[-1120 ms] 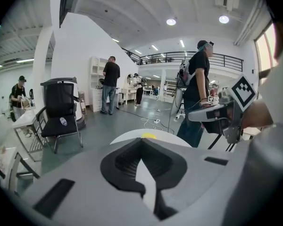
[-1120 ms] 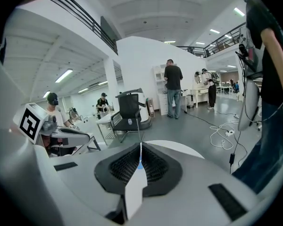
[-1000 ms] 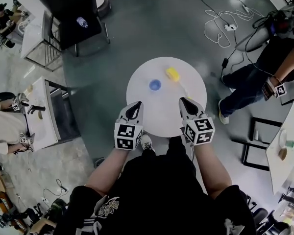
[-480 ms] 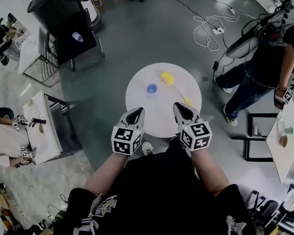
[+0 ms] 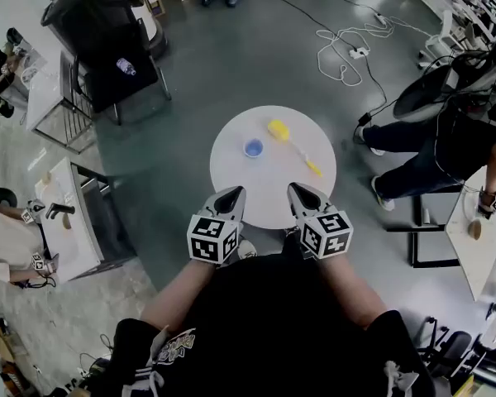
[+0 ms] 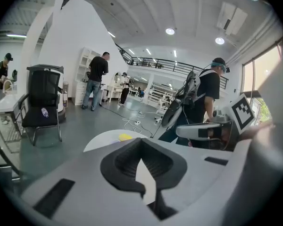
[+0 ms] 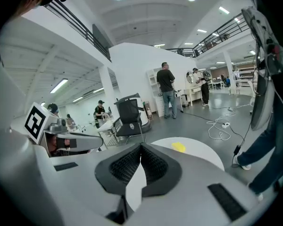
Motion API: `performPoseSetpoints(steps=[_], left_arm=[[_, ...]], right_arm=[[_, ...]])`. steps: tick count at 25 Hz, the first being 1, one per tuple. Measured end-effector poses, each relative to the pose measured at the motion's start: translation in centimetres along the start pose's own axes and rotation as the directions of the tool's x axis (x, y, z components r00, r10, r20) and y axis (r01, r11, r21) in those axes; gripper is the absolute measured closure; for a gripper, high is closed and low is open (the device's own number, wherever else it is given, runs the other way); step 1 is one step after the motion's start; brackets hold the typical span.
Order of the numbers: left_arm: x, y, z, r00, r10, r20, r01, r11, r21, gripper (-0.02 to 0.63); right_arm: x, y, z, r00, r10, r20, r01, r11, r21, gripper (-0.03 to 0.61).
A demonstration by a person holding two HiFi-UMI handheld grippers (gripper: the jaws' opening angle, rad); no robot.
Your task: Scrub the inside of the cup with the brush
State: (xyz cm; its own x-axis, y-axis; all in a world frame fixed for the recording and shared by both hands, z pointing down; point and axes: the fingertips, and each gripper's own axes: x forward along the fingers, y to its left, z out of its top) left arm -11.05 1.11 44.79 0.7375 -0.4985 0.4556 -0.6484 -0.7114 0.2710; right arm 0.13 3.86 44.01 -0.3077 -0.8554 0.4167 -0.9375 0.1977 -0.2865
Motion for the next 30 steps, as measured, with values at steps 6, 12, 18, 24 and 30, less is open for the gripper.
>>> performPoseSetpoints(steps=[6,12,18,24,30], left_arm=[[-0.4,-0.1,-0.4,1.000,-0.002,-0.004,0.002,1.000,0.004,0.607],[-0.7,-0.1,-0.5,1.000,-0.001,0.002,0.001,1.000,0.008,0.607],[-1.0,-0.5,-0.6,1.000,-0.002,0.001,0.002,1.000,0.008,0.607],[-0.9,-1.0,-1.1,1.000,-0.006,-0.007,0.007,1.000,0.010,0.607],[-0.9,-1.3,-1.2,1.000,-0.012,-0.015,0.012,1.000,0.018,0.607]], right_arm=[[-0.1,0.7,-0.4,1.000,0.010,-0.002,-0.010,1.000,-0.008,0.555],[0.1,1.4,-0.5,1.000,0.024,0.001,-0.024,1.000,-0.018,0.557],[-0.4,1.7,-0.5,1.000,0.029,0.001,-0.029,0.999,-0.020,0.557],[-0.9,1.6,-0.9,1.000,0.028,0.005,-0.028,0.999,-0.015,0.557],[-1.1,1.7,-1.1,1.000,0.027,0.009,-0.027,1.000,-0.009,0.557]])
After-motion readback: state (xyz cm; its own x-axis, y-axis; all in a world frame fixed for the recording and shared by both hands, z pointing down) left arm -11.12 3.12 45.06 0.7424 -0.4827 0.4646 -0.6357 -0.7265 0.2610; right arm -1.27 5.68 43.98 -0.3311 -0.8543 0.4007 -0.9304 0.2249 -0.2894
